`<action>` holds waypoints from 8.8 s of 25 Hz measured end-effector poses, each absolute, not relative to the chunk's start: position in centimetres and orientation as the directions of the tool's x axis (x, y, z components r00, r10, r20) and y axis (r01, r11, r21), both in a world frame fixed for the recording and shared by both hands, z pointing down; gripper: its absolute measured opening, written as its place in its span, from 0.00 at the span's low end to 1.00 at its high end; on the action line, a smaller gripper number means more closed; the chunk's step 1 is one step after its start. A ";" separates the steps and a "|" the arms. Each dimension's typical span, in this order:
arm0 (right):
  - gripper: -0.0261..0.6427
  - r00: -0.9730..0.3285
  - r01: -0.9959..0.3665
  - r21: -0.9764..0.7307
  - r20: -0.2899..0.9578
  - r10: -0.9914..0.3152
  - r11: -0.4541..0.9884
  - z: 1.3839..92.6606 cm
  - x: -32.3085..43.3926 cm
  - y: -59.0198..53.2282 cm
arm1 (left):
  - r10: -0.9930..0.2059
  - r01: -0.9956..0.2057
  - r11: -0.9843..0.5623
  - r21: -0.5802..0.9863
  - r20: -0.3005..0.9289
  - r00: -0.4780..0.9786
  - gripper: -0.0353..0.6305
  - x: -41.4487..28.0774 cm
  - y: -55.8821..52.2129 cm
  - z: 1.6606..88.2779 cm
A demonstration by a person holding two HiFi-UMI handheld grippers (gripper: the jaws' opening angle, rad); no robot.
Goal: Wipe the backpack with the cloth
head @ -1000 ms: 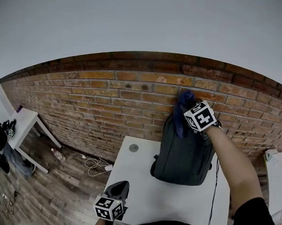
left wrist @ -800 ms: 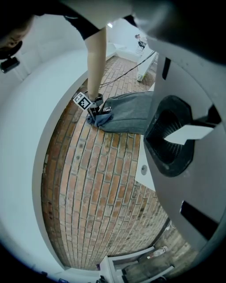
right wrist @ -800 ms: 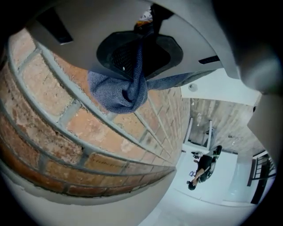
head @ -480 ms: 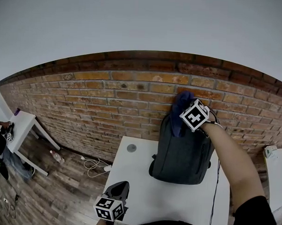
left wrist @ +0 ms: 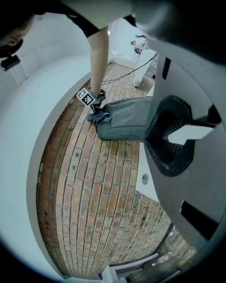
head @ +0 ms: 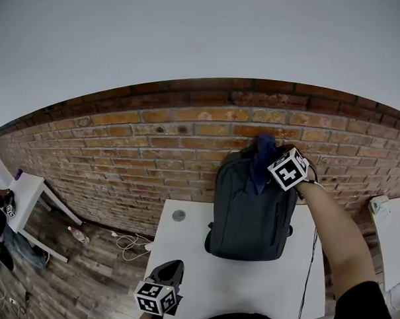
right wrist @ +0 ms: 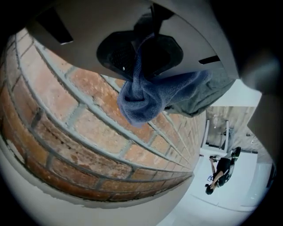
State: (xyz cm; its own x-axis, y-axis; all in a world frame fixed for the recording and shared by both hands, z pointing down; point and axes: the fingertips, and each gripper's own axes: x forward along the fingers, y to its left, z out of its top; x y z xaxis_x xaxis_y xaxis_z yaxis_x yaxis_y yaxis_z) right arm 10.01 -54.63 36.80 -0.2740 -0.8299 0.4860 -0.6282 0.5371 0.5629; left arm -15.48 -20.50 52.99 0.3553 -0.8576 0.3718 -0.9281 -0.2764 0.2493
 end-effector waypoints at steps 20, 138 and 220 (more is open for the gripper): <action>0.10 -0.149 -0.677 0.582 0.491 -0.858 0.450 38.5 19.0 -55.0 | -0.837 -0.917 -0.324 0.235 0.380 0.393 0.05 -13.9 -22.0 52.7; 0.10 -0.610 -0.737 -0.221 0.624 -0.488 0.639 49.9 23.0 -46.4 | -0.808 -0.913 -0.353 0.203 0.427 0.407 0.05 -10.7 -20.5 53.0; 0.10 -0.545 -0.621 0.193 0.590 -0.596 0.760 40.8 16.5 -48.2 | -0.803 -0.911 -0.323 0.257 0.436 0.407 0.05 -12.4 -19.6 55.2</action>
